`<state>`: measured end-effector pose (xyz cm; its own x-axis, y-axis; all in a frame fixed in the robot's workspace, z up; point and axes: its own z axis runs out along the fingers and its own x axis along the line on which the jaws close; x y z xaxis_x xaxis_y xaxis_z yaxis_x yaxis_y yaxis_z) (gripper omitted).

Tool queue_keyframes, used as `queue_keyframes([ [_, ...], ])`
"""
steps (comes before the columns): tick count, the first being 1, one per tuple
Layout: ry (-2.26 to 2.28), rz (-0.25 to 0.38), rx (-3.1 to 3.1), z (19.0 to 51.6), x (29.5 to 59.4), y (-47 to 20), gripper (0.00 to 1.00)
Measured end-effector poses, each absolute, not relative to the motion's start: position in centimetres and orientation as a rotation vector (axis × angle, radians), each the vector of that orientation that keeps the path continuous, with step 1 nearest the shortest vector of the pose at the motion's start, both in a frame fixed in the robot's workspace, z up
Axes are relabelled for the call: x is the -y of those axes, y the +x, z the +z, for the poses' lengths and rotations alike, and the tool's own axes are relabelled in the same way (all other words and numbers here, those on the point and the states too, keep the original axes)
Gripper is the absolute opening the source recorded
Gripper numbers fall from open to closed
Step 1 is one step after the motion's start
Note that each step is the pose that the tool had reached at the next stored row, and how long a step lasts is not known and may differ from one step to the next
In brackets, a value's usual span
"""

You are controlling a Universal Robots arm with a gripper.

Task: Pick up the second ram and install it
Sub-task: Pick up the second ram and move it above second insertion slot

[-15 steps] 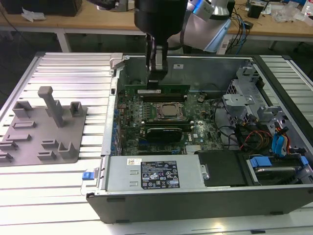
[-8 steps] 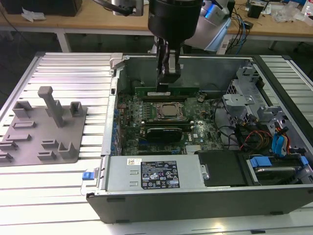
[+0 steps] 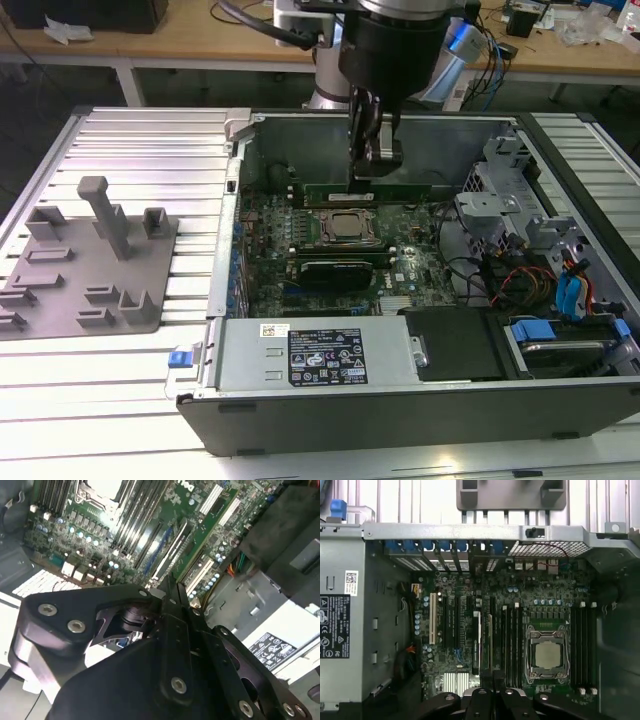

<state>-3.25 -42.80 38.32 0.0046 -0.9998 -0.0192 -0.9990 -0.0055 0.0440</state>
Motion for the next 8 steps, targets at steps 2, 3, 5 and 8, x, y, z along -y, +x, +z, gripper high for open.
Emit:
queue_keyframes([
  [2,2.214,-0.071,2.203,37.7,42.0,-3.2,0.10],
  [3,2.213,-0.071,2.202,37.4,41.5,-3.2,0.10],
  [5,2.213,-0.073,2.202,36.7,40.8,-3.2,0.10],
  [8,2.213,-0.073,2.202,35.7,40.1,-3.2,0.10],
])
